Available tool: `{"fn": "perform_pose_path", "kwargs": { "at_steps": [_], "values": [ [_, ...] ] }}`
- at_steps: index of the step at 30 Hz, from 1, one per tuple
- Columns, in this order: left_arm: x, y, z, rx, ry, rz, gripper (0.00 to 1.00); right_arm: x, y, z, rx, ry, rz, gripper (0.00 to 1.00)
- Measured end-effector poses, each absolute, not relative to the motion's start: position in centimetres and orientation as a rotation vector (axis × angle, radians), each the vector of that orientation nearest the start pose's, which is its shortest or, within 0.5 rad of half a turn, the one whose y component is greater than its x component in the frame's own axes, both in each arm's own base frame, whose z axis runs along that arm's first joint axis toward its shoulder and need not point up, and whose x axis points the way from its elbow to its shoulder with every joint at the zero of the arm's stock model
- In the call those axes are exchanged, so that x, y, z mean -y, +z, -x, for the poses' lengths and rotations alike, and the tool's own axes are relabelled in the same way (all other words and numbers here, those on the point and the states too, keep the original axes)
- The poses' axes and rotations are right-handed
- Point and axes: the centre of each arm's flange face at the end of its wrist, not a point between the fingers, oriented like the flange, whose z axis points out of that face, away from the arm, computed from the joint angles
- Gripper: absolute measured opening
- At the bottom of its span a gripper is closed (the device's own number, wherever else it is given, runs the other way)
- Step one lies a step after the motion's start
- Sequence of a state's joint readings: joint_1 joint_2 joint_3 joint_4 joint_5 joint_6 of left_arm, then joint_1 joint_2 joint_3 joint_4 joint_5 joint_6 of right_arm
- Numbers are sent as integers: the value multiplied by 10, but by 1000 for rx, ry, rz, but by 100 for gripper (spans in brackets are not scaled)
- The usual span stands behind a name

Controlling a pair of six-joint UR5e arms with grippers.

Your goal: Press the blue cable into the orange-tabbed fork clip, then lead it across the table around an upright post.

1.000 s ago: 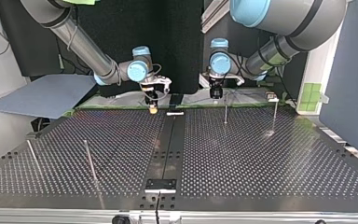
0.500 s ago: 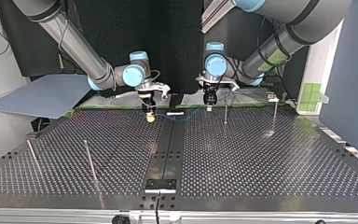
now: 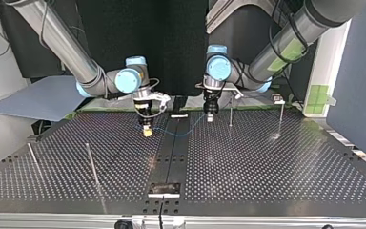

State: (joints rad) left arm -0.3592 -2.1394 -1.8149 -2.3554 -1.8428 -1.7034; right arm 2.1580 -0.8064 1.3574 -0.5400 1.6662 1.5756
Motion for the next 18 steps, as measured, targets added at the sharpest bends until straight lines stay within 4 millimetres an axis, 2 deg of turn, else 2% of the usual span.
{"fn": "perform_pose_path", "kwargs": {
  "at_steps": [7,11,18],
  "values": [
    [320,153,-514,-1587,-181,14,0,535,204,-505,922,1591,-1526,0],
    [328,167,-511,-1579,-199,10,0,534,214,-504,921,1593,-1523,0],
    [337,203,-512,-1547,-209,15,0,533,237,-503,909,1609,-1498,0]
  ]
}}
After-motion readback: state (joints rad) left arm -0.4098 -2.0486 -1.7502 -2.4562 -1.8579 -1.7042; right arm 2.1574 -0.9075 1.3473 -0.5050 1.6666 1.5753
